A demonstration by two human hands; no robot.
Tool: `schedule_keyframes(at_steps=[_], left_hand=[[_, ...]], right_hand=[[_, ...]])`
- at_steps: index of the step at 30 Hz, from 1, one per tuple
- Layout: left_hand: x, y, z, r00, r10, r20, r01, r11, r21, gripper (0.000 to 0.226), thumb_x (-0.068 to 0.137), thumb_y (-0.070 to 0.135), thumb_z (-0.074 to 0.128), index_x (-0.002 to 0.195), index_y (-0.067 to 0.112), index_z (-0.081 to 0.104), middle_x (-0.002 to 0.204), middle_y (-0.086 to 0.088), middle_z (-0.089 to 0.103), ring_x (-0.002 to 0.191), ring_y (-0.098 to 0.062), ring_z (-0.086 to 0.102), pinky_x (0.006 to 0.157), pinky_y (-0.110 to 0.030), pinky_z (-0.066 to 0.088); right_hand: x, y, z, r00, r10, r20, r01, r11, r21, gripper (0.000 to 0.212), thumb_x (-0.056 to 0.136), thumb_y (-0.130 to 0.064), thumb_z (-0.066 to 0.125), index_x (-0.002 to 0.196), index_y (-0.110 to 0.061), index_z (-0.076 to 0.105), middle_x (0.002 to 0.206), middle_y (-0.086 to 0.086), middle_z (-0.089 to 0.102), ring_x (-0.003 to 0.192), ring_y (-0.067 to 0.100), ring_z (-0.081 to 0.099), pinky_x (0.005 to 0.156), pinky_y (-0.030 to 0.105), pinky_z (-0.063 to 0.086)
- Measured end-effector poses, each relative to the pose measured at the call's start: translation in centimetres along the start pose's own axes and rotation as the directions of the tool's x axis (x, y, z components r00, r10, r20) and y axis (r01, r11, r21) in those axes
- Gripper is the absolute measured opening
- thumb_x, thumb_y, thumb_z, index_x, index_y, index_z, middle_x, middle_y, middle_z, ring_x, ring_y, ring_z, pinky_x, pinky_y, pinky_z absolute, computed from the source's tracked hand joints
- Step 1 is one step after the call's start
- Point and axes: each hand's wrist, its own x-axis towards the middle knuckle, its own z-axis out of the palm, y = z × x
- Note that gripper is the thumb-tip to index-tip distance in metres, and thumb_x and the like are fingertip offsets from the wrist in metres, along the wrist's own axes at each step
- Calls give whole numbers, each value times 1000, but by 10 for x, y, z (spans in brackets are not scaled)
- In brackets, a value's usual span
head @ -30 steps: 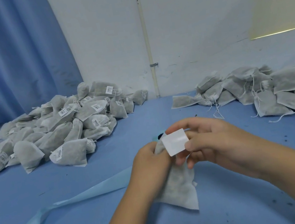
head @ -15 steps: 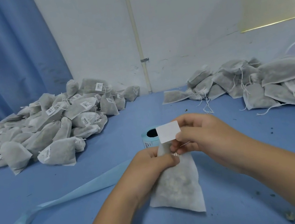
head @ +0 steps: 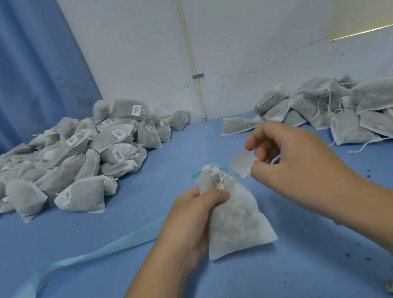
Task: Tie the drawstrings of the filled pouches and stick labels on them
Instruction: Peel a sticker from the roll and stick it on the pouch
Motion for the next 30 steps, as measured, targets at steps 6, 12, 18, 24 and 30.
schedule_keyframes(at_steps=[6,12,18,24,30], left_hand=[[-1,-2,5,999,44,-9,-44,999,13,11,86,4,60,79,6,68,81,-15,68,76,-27,66,73,-36,52],[-4,-4,9,994,103,-32,-99,989,110,18,67,19,65,81,7,65,76,-13,63,72,-25,63,71,-37,48],[-7,-4,16,992,118,-53,-108,982,154,11,64,20,64,72,12,65,71,-11,62,70,-24,60,69,-37,45],[-10,-3,19,993,116,-1,-114,982,149,20,65,27,70,75,11,67,72,-10,65,70,-23,61,67,-35,45],[-11,1,15,988,100,115,-111,989,101,15,72,19,66,81,8,71,81,-14,65,79,-24,62,73,-35,46]], right_hand=[[-16,-8,10,982,-184,34,183,910,-372,25,85,-19,54,109,-28,49,89,-14,48,87,12,53,73,33,46],[-20,-8,16,982,-165,92,188,892,-412,32,87,-21,51,117,-27,46,96,-9,49,93,15,51,79,34,44],[-21,-4,25,973,-187,136,224,906,-359,33,82,-18,53,114,-27,49,84,-11,45,83,14,48,72,30,41],[-19,5,28,972,-184,148,223,924,-311,39,79,-15,54,115,-29,49,80,-16,42,77,8,43,65,23,31],[-17,9,28,971,-187,148,224,927,-301,42,79,-14,54,117,-30,48,78,-20,37,74,4,37,61,14,31]])
